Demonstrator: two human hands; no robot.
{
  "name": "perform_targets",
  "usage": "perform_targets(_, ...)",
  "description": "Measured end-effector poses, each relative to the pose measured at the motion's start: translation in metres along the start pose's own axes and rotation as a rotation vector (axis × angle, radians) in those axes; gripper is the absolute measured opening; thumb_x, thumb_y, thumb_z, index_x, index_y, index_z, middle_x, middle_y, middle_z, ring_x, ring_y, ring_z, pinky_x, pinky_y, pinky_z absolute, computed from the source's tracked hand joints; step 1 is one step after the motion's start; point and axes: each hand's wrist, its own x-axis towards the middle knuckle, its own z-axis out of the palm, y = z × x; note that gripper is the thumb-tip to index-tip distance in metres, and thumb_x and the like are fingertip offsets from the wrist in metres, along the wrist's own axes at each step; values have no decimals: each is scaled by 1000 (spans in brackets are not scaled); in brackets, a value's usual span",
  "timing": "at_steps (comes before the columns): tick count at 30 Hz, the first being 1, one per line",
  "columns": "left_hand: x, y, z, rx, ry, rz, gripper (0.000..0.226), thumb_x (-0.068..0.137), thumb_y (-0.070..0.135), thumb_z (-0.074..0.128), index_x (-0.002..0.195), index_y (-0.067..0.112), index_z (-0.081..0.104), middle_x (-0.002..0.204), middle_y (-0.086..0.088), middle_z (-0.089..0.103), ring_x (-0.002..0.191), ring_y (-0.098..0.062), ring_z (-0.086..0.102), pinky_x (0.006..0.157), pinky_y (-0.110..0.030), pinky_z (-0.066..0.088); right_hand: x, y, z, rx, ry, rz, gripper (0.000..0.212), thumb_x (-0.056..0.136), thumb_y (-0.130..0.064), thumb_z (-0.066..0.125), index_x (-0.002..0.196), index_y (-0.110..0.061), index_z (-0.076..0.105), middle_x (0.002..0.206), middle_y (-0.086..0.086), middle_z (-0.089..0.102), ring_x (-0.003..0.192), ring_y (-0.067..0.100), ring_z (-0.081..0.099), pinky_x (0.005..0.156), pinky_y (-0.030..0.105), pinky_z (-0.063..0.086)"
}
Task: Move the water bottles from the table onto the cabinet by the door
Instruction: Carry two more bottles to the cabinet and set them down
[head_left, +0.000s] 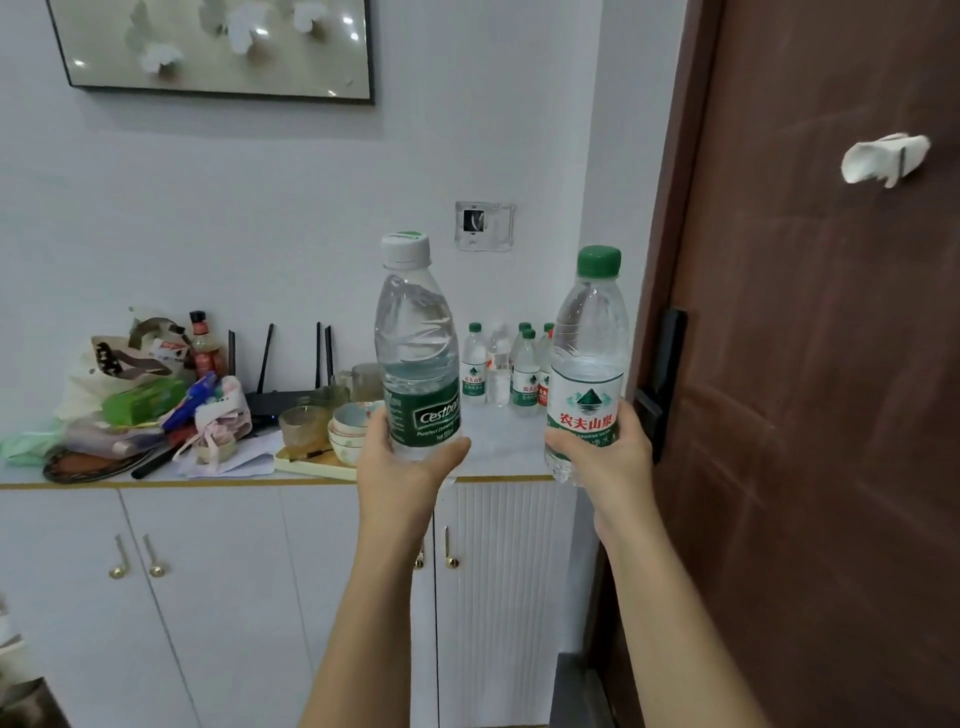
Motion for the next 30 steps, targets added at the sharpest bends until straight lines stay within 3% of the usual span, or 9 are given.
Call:
perform_targets(5,41,-29,24,-3,0,-27,49,68,1,82,106,22,59,96,4,69,91,-14,67,76,-30,53,43,30,6,-4,-16,22,56,70,6,80,103,-34,60,97,-12,70,90,3,67,71,21,53)
perform_targets(16,161,-126,85,125,-32,-94,65,65,7,84,120,17,52,107,0,67,99,-18,64,91,-44,53,155,123,35,-99,3,77,61,68,1,82,119,-24,58,102,-9,70,90,4,67,77,28,56)
perform_targets(21,227,-183,111,129,-97,-128,57,69,1,81,108,26,48,99,8,63,94,-10,63,81,-31,52,225,183,58,-195,8,123,66,66,-6,84,123,-23,56,111,-6,70,101,12,66,89,40,56)
perform_targets(24,268,-220,121,147,-144,-171,55,70,-3,79,104,27,47,96,9,62,86,-3,61,70,-25,52,265,217,73,-259,14,156,69,65,-9,85,125,-21,55,116,-3,68,105,16,66,92,41,55)
perform_targets(30,326,-292,133,236,-194,-244,56,66,3,79,103,34,51,102,2,66,90,-11,66,76,-39,58,309,277,95,-303,-16,257,61,69,-3,82,121,-18,54,108,-5,65,102,15,64,69,14,46)
